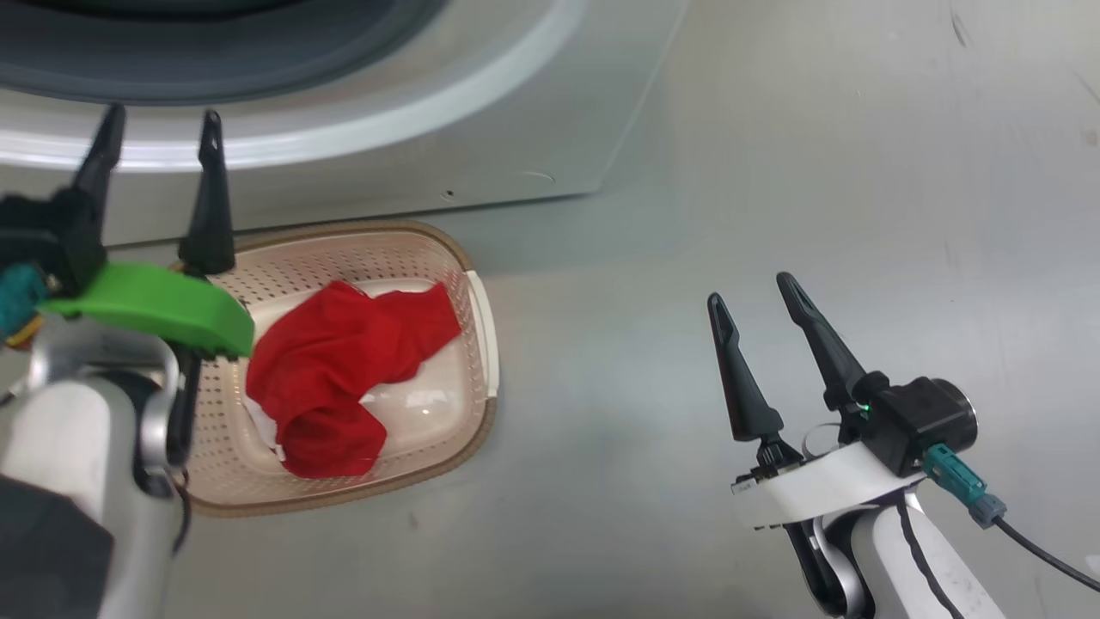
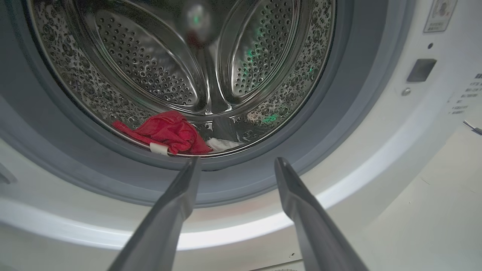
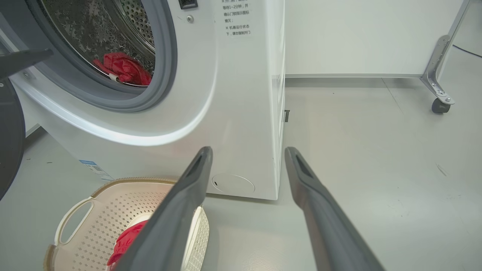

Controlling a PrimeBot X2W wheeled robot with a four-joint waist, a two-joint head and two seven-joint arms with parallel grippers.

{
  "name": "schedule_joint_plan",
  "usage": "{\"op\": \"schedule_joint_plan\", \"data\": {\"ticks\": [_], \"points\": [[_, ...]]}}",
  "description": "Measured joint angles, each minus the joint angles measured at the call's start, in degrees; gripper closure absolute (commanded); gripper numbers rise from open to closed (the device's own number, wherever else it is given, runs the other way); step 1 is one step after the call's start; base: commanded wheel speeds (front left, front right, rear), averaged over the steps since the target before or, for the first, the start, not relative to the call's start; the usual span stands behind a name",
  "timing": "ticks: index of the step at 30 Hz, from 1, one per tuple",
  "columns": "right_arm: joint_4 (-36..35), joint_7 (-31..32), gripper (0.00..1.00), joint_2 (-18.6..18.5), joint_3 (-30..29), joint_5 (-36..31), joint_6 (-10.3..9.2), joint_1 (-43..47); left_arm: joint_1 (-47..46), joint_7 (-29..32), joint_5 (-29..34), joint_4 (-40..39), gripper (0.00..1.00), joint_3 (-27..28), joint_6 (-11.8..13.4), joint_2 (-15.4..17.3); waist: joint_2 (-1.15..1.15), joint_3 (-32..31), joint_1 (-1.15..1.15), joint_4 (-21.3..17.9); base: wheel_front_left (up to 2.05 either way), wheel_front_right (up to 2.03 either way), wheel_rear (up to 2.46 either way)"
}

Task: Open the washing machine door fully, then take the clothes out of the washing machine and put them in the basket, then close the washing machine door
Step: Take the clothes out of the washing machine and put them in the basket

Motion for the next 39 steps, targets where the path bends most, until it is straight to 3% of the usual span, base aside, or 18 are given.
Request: {"op": "schedule_joint_plan", "data": {"ticks": [18,28,39], "points": [[3.68,-2.23,0.00,1.37,3.71,4.27,1.27,-7.53,-21.56,17.11,3.63,11.67,0.00,1.86,-2.43,11.14,0.00,10.67,0.00,-9.64,0.00,0.00,0.00],[5.81,-2.61,0.00,1.49,6.49,9.24,1.65,-10.56,-32.73,22.21,8.68,15.84,0.00,1.35,-5.11,19.05,0.00,14.70,0.01,-15.11,0.00,0.00,0.00],[4.56,-2.77,0.00,1.55,7.62,12.28,0.16,-13.80,-41.64,25.13,13.08,19.52,0.00,0.67,-7.70,25.66,0.00,17.23,0.01,-17.43,0.00,0.00,0.00]]}}
